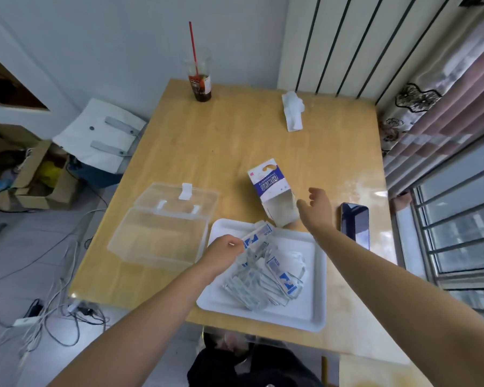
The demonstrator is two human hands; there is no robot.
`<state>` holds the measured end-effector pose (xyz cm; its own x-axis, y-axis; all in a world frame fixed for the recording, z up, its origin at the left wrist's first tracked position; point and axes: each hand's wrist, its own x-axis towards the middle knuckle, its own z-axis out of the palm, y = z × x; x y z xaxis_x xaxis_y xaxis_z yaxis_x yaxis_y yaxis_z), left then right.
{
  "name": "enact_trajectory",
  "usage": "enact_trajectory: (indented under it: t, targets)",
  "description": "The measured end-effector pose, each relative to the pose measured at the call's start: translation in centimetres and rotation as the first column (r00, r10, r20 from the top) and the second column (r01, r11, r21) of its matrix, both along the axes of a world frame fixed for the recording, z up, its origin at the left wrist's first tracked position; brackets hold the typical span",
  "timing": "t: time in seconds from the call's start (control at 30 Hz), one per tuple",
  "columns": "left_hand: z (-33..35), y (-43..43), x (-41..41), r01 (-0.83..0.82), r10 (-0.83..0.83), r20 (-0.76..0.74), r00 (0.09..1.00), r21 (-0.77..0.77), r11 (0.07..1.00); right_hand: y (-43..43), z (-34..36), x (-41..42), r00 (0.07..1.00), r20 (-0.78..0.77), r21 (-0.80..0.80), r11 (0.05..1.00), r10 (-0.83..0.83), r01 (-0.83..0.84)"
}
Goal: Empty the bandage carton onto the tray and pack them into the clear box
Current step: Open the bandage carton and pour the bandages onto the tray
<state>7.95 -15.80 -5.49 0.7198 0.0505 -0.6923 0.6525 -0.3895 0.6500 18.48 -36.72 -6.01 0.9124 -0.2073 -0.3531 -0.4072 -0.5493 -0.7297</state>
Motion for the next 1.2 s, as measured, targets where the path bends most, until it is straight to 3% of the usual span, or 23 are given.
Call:
enact_trajectory:
  t: [0.1, 0.17, 0.27, 0.37, 0.53, 0.7, 0.8, 0.97, 1.1, 1.2]
  targets:
    - [-1.3, 0.2, -1.1, 0.146, -0.151, 0.017, 0.988, 0.167, 0.975, -0.3, 0.3, -4.4, 0.978, 0.003, 0.006, 0.978, 0.211, -0.211]
    - [-1.8, 0.1, -2.1, 0.267, -0.279, 0.002, 0.960, 0.283, 0.921, -0.4, 0.2, -7.3, 0.903, -0.092, -0.036, 0.904, 0.421, -0.425]
    - [-2.5, 0.1, -3.4, 0.414, -0.418, -0.084, 0.905, 0.406, 0.815, 0.0, 0.4, -10.6, 0.780, -0.207, -0.088, 0.783, 0.590, -0.616]
    - [-3.0, 0.3, -4.5, 0.440, -0.454, -0.088, 0.887, 0.460, 0.771, 1.2, 0.2, -12.7, 0.706, -0.259, -0.138, 0.699, 0.659, -0.702]
    - [-4.1, 1.0, -5.8, 0.398, -0.452, 0.007, 0.892, 0.464, 0.791, 4.3, -0.8, -14.7, 0.621, -0.334, -0.316, 0.537, 0.709, -0.782]
    - [-5.2, 0.9, -6.3, 0.370, -0.464, 0.098, 0.881, 0.469, 0.802, 6.3, -2.5, -16.1, 0.604, -0.309, -0.443, 0.452, 0.734, -0.775]
    - [-5.8, 0.8, -6.4, 0.318, -0.417, 0.129, 0.900, 0.460, 0.829, 6.3, -3.1, -16.0, 0.619, -0.294, -0.420, 0.483, 0.729, -0.769]
    - [-5.4, 1.2, -6.3, 0.148, -0.200, 0.175, 0.964, 0.271, 0.951, 4.0, -3.0, -14.0, 0.773, -0.263, -0.358, 0.685, 0.577, -0.634]
    - [-5.2, 1.4, -6.4, 0.185, -0.220, 0.134, 0.966, 0.235, 0.954, 1.0, -2.7, -11.7, 0.886, -0.229, -0.373, 0.804, 0.404, -0.463]
    - [-5.2, 1.0, -5.9, 0.181, -0.204, 0.112, 0.973, 0.184, 0.966, 0.6, -2.6, -10.5, 0.895, -0.212, -0.257, 0.861, 0.394, -0.439]
